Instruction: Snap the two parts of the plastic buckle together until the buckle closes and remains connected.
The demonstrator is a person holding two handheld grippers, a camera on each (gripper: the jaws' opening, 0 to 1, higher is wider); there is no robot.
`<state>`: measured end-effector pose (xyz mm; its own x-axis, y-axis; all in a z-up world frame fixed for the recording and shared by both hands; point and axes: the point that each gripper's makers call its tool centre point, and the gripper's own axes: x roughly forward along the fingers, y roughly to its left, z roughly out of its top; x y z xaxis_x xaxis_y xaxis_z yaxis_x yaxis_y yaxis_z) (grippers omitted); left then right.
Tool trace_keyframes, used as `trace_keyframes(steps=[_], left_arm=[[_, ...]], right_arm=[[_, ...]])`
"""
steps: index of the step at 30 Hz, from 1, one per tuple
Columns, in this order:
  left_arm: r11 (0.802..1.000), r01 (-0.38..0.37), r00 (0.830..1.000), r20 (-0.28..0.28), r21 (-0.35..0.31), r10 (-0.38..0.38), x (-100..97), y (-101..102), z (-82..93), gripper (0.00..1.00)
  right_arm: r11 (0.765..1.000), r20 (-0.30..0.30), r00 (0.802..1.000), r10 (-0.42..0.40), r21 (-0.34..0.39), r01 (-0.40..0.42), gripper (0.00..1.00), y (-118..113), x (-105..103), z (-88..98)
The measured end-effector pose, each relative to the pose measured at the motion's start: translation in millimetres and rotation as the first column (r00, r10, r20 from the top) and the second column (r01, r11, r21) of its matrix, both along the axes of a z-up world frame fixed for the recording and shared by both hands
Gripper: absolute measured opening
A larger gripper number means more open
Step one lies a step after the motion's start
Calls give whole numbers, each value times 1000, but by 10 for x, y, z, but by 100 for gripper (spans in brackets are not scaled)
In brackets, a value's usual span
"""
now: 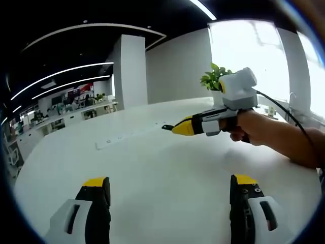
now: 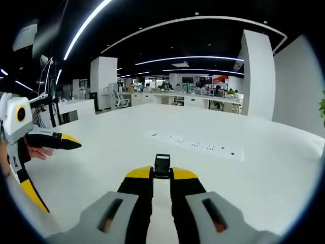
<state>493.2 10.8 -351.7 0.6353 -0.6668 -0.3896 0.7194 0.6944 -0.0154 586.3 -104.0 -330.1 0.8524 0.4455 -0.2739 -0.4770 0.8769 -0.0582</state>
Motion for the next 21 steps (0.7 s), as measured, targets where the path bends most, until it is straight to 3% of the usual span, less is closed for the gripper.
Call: trace_keyframes(steps=[8,21], left_arm=[[1000,3,1000,4,-4,-3,8,-17,20,100],[1000,-5,1000,-6,-19,5,48,15,24,100]], right_arm=[[1000,-4,1000,4,-21,-4,11,-5,17,-35],[999,-12,1000,19,-28,-19,11,91,258,-38]])
